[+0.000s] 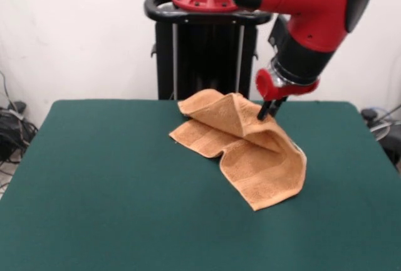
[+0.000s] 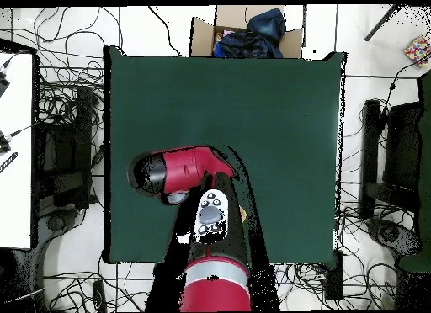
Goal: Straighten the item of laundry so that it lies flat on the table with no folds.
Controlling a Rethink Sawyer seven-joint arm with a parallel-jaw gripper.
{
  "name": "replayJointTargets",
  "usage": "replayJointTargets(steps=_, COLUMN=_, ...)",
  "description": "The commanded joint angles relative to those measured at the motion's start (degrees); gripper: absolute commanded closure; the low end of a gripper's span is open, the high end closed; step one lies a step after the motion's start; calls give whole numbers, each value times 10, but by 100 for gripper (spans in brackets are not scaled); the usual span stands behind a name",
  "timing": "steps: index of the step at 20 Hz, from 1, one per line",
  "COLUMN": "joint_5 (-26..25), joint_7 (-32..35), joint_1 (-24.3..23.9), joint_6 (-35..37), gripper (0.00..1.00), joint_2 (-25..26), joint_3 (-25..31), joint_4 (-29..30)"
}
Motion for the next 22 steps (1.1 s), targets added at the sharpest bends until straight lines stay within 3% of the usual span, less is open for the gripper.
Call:
replayJointTargets(steps=1, joint_5=42, joint_7=179, joint_1=18, joint_6=61, gripper=100, joint_2=5, joint_3=-21, joint_4=-28)
replayJointTargets(steps=15, joint_5=57, joint_7=181, joint_1=34, joint_6=41, gripper=100, joint_2=2, joint_3=-45, joint_4=-6)
replayJointTargets(steps=22, joint_5=83, joint_7=205, joint_1=70, joint_6=75, gripper=100, joint_2=-1, joint_3=-52, joint_4=-25)
